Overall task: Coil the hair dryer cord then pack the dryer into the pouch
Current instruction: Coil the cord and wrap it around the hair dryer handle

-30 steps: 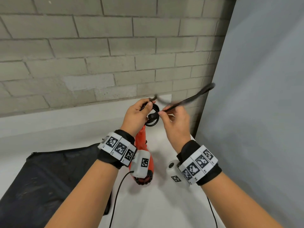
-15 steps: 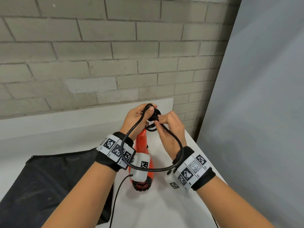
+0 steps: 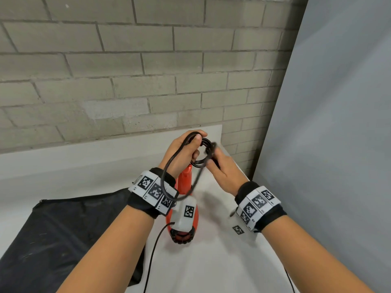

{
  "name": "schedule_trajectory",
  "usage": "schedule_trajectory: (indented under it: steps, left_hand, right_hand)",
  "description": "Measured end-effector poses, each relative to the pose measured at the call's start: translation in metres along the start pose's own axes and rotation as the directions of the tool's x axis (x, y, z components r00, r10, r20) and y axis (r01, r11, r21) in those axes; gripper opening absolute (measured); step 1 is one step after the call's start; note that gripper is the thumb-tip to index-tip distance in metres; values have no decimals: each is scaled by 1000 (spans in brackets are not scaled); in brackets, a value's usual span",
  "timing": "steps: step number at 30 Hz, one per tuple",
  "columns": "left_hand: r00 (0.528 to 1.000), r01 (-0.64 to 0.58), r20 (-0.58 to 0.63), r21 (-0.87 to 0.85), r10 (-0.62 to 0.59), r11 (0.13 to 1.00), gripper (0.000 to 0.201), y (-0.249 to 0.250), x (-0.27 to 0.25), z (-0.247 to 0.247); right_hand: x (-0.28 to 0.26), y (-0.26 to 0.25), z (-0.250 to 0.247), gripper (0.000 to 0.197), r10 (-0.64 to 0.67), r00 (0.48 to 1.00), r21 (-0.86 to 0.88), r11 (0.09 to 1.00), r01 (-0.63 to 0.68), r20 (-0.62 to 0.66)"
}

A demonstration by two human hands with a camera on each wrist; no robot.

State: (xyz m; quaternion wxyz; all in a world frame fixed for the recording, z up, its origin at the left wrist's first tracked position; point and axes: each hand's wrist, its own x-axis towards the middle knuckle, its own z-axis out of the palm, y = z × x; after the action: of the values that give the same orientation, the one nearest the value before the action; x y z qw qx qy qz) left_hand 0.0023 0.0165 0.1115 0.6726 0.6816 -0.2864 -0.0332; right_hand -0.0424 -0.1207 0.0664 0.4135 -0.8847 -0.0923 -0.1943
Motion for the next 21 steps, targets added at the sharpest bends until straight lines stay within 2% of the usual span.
schedule_trajectory:
  steps: [2,3,5,6,7,8,10,12,14,16,18,20,21]
  left_hand:
    - [1000,13,-13,-53,-14,999,18,-3,2,1]
    - [1000,18,-23,-68,-20,998,20,-3,3,1]
    - [1000,15,-16,-86,-17,996,23,-3,4,0]
    - [1000,11,-3,-86,-12,996,23,-3,4,0]
    - [1000,9,8,-77,-8,997,23,-3,3,0]
    - [1000,12,15,-66,-11,998,23,-3,3,0]
    - [1000,17,24,-54,-16,998,23,-3,3,1]
    - [999,28,21,-41,-27,999,26,-1,2,5]
    - [998,58,17,-77,-57,995,29,4,0,9]
    - [997,71,25,-90,-69,993,27,5,0,10]
    - [997,65,47,-58,-62,996,23,1,3,7]
    - [996,80,41,-74,-77,994,21,-2,5,2]
    - [995,94,29,-96,-92,991,23,-3,6,1]
  right_hand:
    - [-11,27,2,32,176,981,-143,976,-162,86]
    - [-17,42,4,32,303,941,-246,933,-261,150]
    - [-26,61,7,31,528,799,-463,807,-366,289]
    - [-29,65,7,31,578,747,-520,771,-368,328]
    - [-29,65,6,31,593,727,-536,762,-365,347]
    - [-28,62,5,30,580,735,-522,773,-360,352]
    - [-21,49,3,36,485,813,-406,847,-344,322]
    - [-11,28,2,43,318,919,-177,943,-281,235]
    - [-1,9,2,34,187,971,48,979,-196,152]
    - [4,0,4,21,163,983,155,972,-175,89]
    - [4,3,6,18,207,978,119,971,-206,3]
    - [3,18,7,19,300,953,44,954,-298,-44]
    - [2,30,7,19,387,921,2,922,-388,-38]
